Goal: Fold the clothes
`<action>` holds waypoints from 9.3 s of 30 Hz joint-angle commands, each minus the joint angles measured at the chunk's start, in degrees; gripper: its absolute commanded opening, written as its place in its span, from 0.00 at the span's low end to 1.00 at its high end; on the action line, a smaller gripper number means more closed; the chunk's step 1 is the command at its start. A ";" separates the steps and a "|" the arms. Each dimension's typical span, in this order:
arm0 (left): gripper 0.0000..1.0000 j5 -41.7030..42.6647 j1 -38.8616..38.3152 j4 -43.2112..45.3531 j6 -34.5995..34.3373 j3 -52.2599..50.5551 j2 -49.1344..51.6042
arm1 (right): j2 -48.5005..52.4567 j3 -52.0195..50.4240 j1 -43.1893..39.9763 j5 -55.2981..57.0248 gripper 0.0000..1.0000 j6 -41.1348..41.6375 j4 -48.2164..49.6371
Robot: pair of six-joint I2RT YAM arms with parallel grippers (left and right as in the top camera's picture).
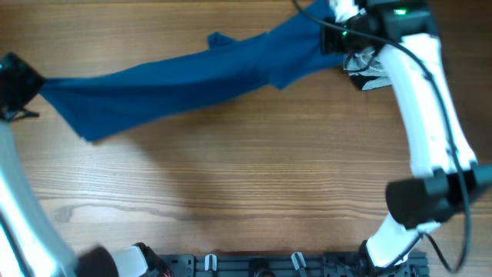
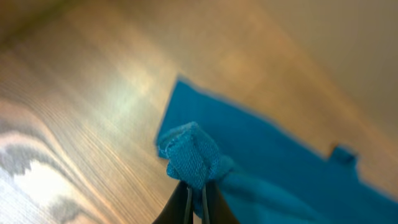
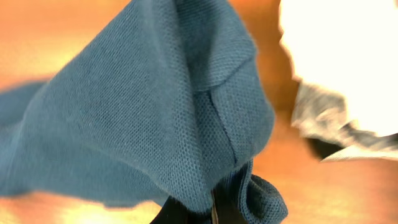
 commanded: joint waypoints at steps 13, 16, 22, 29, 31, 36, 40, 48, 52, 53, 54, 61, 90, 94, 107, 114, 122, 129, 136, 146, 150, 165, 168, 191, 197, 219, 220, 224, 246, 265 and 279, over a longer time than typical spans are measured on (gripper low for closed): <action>0.04 -5.55 0.46 6.95 1.14 2.08 -27.21 | -23.47 4.74 -5.53 3.02 0.04 -2.38 -0.09; 0.04 -5.57 0.46 6.03 1.20 2.08 -20.06 | -18.45 4.74 -5.40 -1.57 0.04 -3.48 0.42; 0.04 -5.57 0.48 17.81 2.64 2.10 0.17 | -4.48 4.76 -5.35 -7.19 0.04 -3.28 17.16; 0.04 -4.90 0.39 35.32 5.68 6.25 7.10 | -1.55 5.38 -5.31 -11.30 0.04 1.31 43.25; 0.04 -4.11 0.52 35.80 6.54 10.03 7.10 | -1.55 5.77 -5.07 -11.30 0.04 1.29 46.25; 0.04 2.78 0.17 23.67 6.93 11.39 7.23 | 0.63 4.22 -3.02 -11.28 0.04 0.63 37.11; 0.04 4.33 -0.28 3.56 6.95 8.41 11.82 | 7.50 4.00 -0.61 -12.35 0.04 -1.81 22.05; 0.04 4.42 -0.20 -13.27 3.63 -2.82 14.97 | 10.36 3.98 0.02 -17.64 0.04 -7.87 -6.69; 0.04 4.79 -0.17 -18.84 3.69 -6.10 13.81 | 10.36 3.96 0.00 -16.46 0.05 -7.23 -16.06; 0.04 4.76 -0.17 -19.02 3.69 -8.68 12.94 | 10.25 3.26 0.24 -13.33 0.05 -5.46 -18.99; 0.04 4.79 -0.17 -18.88 3.67 -10.84 12.17 | 10.23 2.82 0.26 -11.41 0.05 -4.72 -21.44; 0.04 4.79 -0.17 -11.65 0.15 -28.24 10.67 | 8.50 -13.11 0.22 -9.97 0.04 -1.18 -21.16; 0.86 9.84 -12.83 39.28 10.36 -23.63 11.45 | 6.32 -19.12 1.77 -3.02 0.85 -4.72 38.03; 0.86 9.84 -12.83 34.67 10.40 -23.65 11.67 | 6.54 -19.17 1.88 -8.52 0.83 -1.99 18.67; 0.87 8.31 -12.83 28.28 10.34 -23.76 11.69 | 7.08 -32.98 14.49 3.15 0.89 9.07 16.81; 0.86 8.33 -12.83 27.32 10.29 -23.76 11.69 | 7.54 -36.96 14.73 6.86 0.72 16.65 20.98; 0.87 7.85 -12.83 25.86 10.34 -23.76 11.69 | 7.61 -38.56 14.73 8.63 0.59 17.68 28.04; 0.87 7.45 -12.83 24.11 10.34 -23.76 11.69 | 7.61 -38.56 14.67 9.31 0.28 17.51 29.59; 0.87 7.43 -12.83 23.93 10.34 -23.76 11.69 | 7.61 -38.56 12.74 10.73 0.04 17.51 31.04; 0.87 7.23 -12.83 23.93 10.34 -23.76 11.69 | 10.86 -38.77 12.52 5.66 0.61 17.53 28.83; 0.87 7.21 -12.83 23.93 10.34 -23.76 11.69 | 11.02 -38.75 12.15 7.54 0.33 17.57 27.45; 0.86 6.60 -12.83 23.23 10.36 -23.76 11.69 | 7.39 -31.21 -7.91 8.96 0.08 0.31 32.09; 0.87 6.36 -12.79 22.64 10.36 -23.76 11.69 | 7.37 -31.19 -8.70 7.82 0.20 -1.14 30.25; 1.00 5.60 -0.79 0.61 -10.99 -46.66 -21.18 | -20.31 -57.79 0.55 -0.76 0.72 10.45 16.35; 1.00 3.10 -0.74 11.17 -11.61 -57.27 -14.93 | -16.13 -65.99 0.55 1.66 0.69 14.97 26.43; 0.93 -3.85 10.23 25.14 -11.63 -61.70 -2.78 | -8.92 -66.03 0.59 -4.61 0.04 13.38 29.83; 0.88 -3.87 10.49 27.10 -11.61 -61.70 -1.60 | -8.92 -66.03 0.59 -4.61 0.04 13.07 30.03; 0.76 -3.85 10.49 28.33 -11.61 -61.70 3.32 | -8.92 -66.03 0.59 -4.85 0.04 13.05 30.45; 0.04 3.93 14.84 11.96 -4.37 -45.03 -15.56 | -33.70 -52.57 -7.04 -9.53 0.04 10.27 -3.04; 0.04 3.76 15.04 12.15 -3.65 -39.08 -2.05 | -13.97 -41.59 -9.68 -9.62 0.04 -0.48 12.24; 0.84 4.72 2.78 34.49 -3.58 -39.06 16.24 | -0.11 -41.33 -5.57 -9.97 0.80 -0.52 31.43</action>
